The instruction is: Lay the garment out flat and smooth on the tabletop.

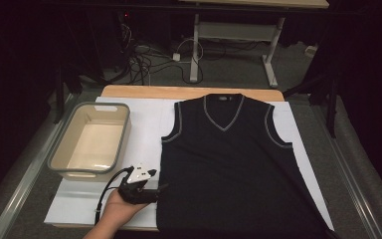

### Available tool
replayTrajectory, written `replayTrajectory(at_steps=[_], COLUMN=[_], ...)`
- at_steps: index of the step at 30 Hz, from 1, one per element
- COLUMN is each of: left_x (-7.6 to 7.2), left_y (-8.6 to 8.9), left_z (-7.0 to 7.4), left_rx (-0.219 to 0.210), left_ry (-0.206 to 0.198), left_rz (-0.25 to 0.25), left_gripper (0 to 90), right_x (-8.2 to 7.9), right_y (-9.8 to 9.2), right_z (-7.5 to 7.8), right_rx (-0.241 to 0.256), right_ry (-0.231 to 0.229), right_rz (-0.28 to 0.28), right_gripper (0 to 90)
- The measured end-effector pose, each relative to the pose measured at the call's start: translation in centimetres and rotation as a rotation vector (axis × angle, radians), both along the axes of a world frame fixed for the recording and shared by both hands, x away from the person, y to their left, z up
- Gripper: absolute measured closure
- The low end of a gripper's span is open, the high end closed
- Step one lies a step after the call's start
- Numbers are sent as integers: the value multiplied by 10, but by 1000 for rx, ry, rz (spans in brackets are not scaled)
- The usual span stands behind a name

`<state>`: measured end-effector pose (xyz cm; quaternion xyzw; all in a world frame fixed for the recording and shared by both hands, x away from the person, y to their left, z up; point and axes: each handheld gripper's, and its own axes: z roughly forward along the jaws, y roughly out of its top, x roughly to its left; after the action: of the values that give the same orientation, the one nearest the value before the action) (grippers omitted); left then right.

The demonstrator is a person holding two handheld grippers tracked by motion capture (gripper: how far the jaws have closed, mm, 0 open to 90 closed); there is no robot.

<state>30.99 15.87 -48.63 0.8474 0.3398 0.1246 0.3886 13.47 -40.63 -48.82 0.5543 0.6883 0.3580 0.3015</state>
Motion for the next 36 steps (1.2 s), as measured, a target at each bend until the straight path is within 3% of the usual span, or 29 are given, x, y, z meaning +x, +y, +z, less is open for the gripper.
replayTrajectory(at_steps=[3, 7, 9, 13, 15, 18, 21, 26, 28, 30, 32, 36], left_x=[-1, -10, -14, -23, -25, -29, -39, -58, -68, -70, -69, -67], left_y=[-4, -4, -7, -13, -13, -2, 22, 53, 65, 78, 83, 75], left_z=[-4, -5, -5, -6, -5, -3, 1, 9, 6, 5, 4, -2], left_rx=[63, 49, 35, 24, 29, 14, -27, 12, 52, 19, -27, 4], left_ry=[40, 59, 50, 30, 13, -9, -13, -58, -71, -57, -40, -16], left_rz=[6, 27, 19, -61, -67, -58, -22, 64, 91, 121, 127, 89], left_gripper=[265, 285, 373, 760, 828, 843, 844, 845, 844, 844, 843, 839], right_x=[2, 11, 16, 24, 27, 32, 39, 50, 54, 60, 65, 74], right_y=[2, 11, 16, 25, 28, 34, 40, 45, 45, 44, 41, 41], right_z=[0, 6, 7, 9, 10, 12, 14, 16, 16, 14, 12, 9], right_rx=[38, 53, 49, 39, 37, 35, 40, 45, 45, 37, 36, 34], right_ry=[-8, -45, -48, -56, -64, -76, -86, -94, -95, -76, -56, -22], right_rz=[16, 41, 58, 86, 100, 126, 153, 172, 171, 164, 140, 129], right_gripper=[665, 574, 557, 543, 543, 542, 539, 531, 507, 465, 451, 454])
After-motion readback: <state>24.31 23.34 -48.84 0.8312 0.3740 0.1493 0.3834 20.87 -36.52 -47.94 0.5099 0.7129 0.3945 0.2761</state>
